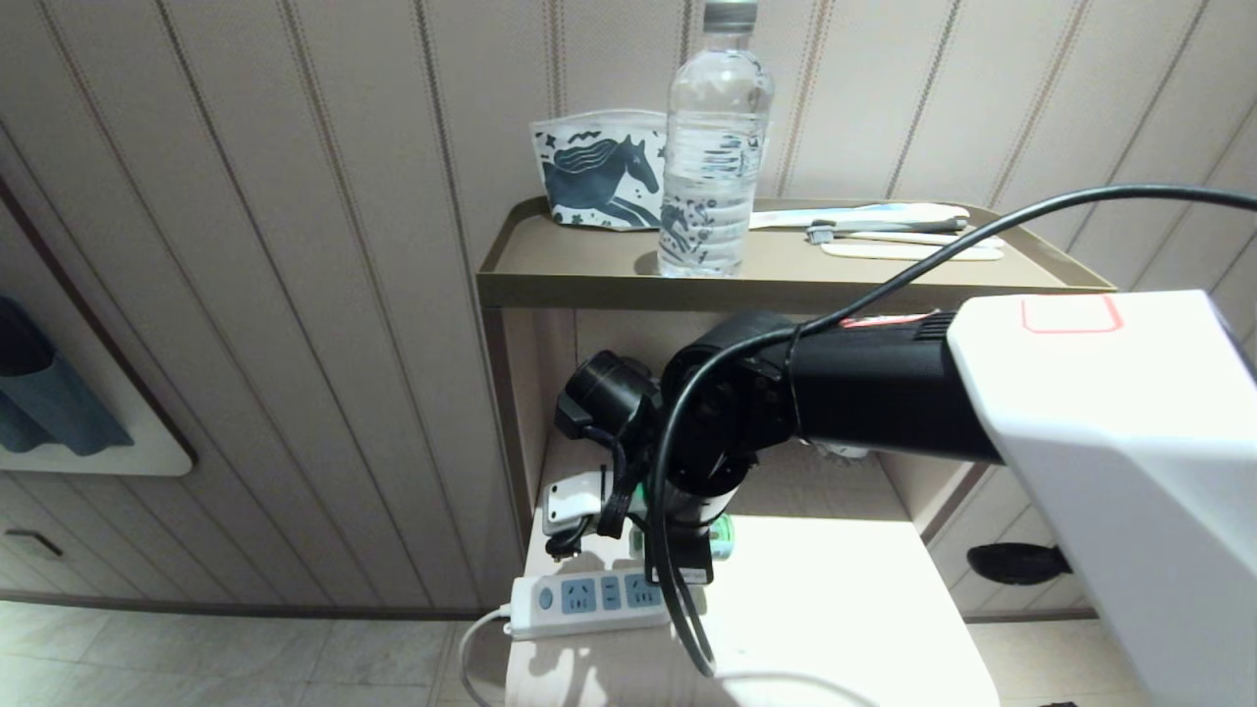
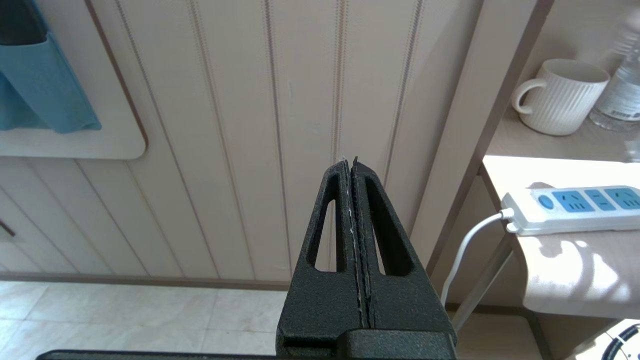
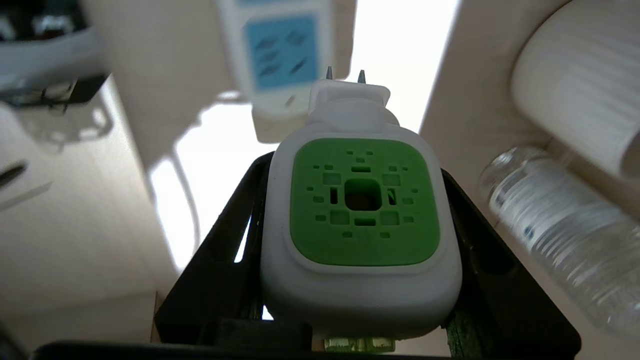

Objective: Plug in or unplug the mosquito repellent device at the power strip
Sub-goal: Insert the plug into the socket

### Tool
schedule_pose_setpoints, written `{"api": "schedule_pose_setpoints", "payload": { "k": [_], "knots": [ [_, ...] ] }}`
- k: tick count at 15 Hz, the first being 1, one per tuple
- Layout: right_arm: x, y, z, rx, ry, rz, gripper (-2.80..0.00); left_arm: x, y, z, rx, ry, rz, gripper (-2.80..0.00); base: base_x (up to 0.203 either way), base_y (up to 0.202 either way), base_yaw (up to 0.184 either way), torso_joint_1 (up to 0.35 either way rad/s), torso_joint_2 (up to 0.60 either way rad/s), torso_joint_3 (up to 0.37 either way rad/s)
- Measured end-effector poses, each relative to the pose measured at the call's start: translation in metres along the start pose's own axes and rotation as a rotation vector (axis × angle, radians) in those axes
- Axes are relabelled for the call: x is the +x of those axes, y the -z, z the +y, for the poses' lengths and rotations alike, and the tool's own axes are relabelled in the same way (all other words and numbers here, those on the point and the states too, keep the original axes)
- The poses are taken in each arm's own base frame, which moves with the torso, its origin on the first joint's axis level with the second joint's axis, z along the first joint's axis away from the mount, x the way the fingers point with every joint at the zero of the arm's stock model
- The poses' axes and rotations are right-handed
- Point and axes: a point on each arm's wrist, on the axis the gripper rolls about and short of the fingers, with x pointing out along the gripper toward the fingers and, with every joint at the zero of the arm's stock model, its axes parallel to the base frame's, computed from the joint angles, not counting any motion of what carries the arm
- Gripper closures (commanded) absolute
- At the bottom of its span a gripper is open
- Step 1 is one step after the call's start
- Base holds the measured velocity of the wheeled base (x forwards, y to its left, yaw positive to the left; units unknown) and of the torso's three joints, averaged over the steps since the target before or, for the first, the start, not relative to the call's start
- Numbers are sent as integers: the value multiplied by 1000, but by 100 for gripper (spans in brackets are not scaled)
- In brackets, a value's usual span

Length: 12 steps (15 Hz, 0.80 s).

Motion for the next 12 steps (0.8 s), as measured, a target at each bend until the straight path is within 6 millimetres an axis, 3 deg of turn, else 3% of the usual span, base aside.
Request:
{"api": "schedule_pose_setpoints", "payload": {
  "k": [5, 9, 12],
  "knots": [
    [-29, 18, 17, -69, -110, 107, 0, 0, 0, 0, 0, 1, 0, 0, 0, 0, 0, 0, 0, 0],
    [-30, 18, 20, -72, -126, 122, 0, 0, 0, 0, 0, 0, 0, 0, 0, 0, 0, 190, -408, -205],
    [-23, 13, 22, -81, -132, 126, 0, 0, 0, 0, 0, 0, -1, 0, 0, 0, 0, 64, -133, -68]
  ]
}}
